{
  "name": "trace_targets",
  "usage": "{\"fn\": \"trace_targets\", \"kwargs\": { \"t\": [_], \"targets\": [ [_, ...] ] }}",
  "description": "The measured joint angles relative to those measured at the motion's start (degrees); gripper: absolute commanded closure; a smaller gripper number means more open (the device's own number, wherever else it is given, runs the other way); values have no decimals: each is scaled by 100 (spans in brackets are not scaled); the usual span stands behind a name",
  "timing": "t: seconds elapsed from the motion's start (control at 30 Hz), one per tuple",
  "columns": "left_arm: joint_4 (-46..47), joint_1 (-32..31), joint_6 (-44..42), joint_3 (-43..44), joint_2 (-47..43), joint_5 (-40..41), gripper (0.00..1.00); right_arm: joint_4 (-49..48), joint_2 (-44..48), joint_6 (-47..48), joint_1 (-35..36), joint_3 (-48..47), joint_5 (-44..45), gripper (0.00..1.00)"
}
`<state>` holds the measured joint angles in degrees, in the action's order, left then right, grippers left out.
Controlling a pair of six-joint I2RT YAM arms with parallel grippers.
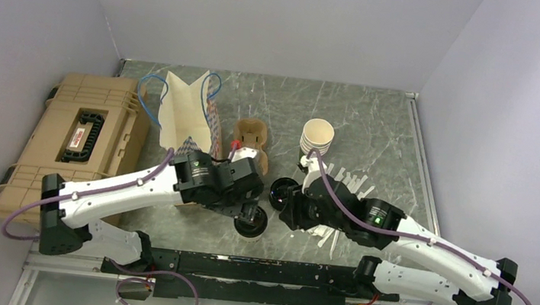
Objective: Pack the takeout coffee
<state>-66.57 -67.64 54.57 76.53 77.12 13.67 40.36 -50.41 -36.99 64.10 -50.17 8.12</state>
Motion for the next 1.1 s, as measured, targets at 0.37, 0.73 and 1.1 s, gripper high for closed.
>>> {"fn": "trace_targets", "kwargs": {
  "t": [0.37, 0.73, 1.1],
  "targets": [
    [111, 35, 216, -984, -310, 24, 27, -46, -1305, 96, 304, -828, 35, 60],
    [518, 378, 181, -1464, -542, -26, 31, -15, -1974, 101, 319, -1023, 68, 67],
    [715, 444, 164, -1576, -695, -35, 30, -11, -2238, 101, 319, -1080, 107, 69]
  ]
}}
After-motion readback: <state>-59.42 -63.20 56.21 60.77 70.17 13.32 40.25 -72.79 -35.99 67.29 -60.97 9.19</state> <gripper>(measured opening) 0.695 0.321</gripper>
